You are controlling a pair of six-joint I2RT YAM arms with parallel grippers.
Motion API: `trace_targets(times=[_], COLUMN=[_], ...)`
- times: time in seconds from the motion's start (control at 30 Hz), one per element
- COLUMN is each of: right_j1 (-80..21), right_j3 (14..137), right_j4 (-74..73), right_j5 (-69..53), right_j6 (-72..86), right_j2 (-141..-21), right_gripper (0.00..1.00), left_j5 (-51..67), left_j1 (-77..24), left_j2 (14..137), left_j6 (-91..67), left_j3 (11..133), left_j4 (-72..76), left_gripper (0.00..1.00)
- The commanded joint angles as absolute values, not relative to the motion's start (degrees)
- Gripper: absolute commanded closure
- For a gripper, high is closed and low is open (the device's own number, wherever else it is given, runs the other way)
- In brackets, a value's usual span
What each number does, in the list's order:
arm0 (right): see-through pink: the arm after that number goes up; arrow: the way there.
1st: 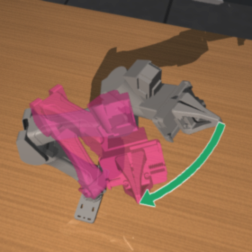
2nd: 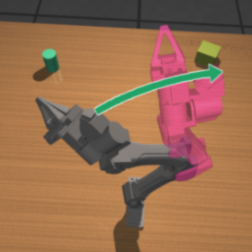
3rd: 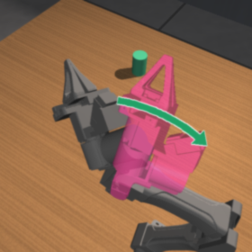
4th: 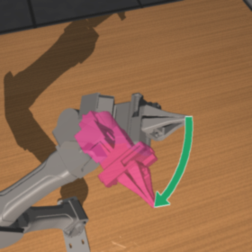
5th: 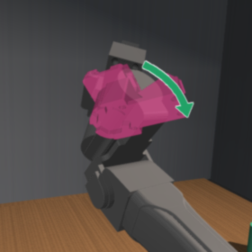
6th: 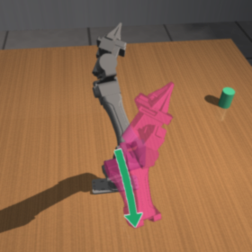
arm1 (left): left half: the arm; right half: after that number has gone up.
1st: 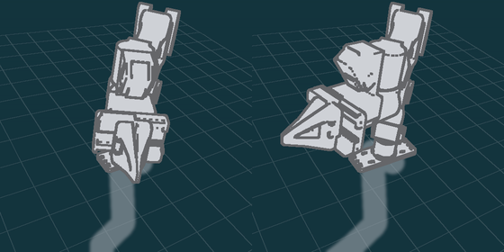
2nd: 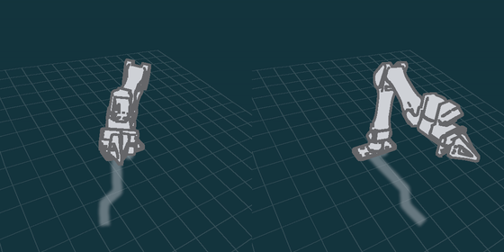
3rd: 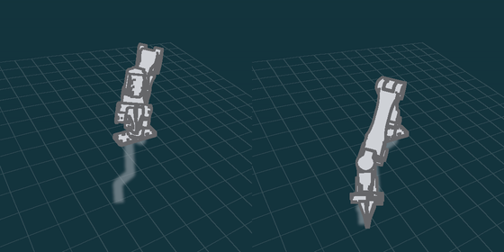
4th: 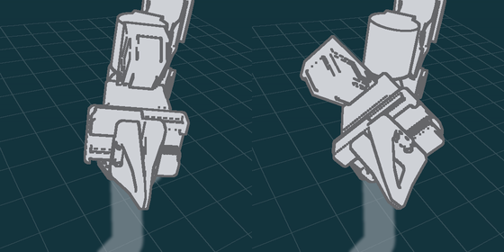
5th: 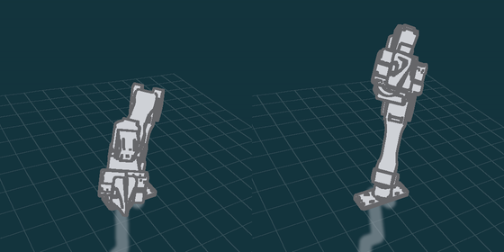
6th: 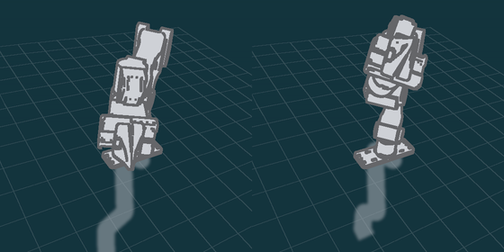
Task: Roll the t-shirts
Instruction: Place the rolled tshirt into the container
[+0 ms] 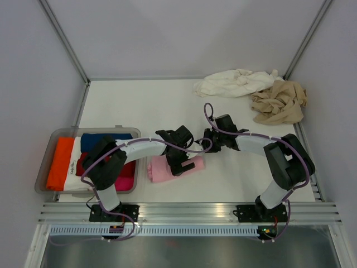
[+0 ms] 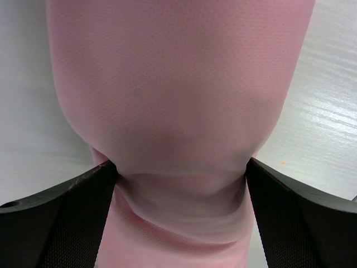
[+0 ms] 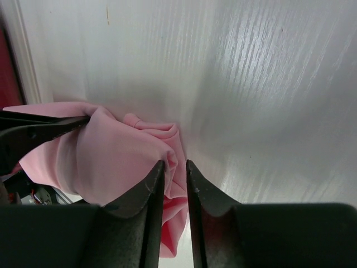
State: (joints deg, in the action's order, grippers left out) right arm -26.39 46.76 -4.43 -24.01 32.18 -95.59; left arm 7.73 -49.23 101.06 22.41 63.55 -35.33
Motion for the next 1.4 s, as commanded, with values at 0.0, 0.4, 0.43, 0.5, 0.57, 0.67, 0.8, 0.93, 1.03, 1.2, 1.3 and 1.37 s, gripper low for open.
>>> trace_targets(times=[0.0,0.4,0.43,0.5,0.57,0.67,0.8,0.93,1.03,1.2,1.3,1.37], right_j1=[-26.3,-26.2,-26.2,-26.2,-26.1,-25.6,-24.3,-23.1,-22.4,-22.2,-22.1,-22.0], right_j3=[49.7,50.7,50.7,50.8,51.1,52.1,52.8,52.6,52.1,51.3,50.8,50.6], right_j4=[-5.3,-6.1,-6.6,-7.0,-7.6,-9.0,-11.2,-12.2,-12.2,-12.0,-11.8,-11.6], right_j5=[-22.6,-21.8,-21.6,-21.3,-20.8,-20.1,-18.4,-16.4,-16.0,-16.0,-15.6,-15.6], right_j6=[31.3,30.9,30.8,30.6,30.6,30.2,29.4,28.7,28.7,28.7,28.7,28.7], right_j2=[-95.5,-96.6,-96.4,-95.7,-95.0,-93.8,-91.8,-89.6,-89.1,-88.7,-88.2,-87.8], right_gripper=[0.71,0.66,0.65,0.64,0.63,0.62,0.62,0.62,0.62,0.63,0.63,0.63], left_j5=[10.7,10.3,10.1,8.7,7.8,8.4,9.3,9.1,9.1,8.8,7.7,7.8], left_j1=[-49.0,-49.0,-49.1,-49.1,-49.1,-49.0,-49.1,-48.4,-47.6,-44.5,-43.2,-42.5], left_j2=[99.4,100.9,101.8,102.5,103.7,104.9,105.1,105.4,105.1,103.0,99.7,97.7], left_j6=[21.7,22.3,22.1,21.8,22.2,22.2,22.3,21.0,20.7,20.7,25.8,30.8], left_j3=[61.3,61.4,61.3,61.3,61.1,60.6,58.5,58.3,58.8,61.3,61.3,60.5], left_j4=[-35.3,-37.0,-36.3,-34.1,-33.0,-33.0,-33.0,-33.0,-33.0,-33.5,-33.5,-33.6], left_gripper=[0.00,0.00,0.00,0.00,0.00,0.00,0.36,0.72,0.98,0.98,0.98,0.98])
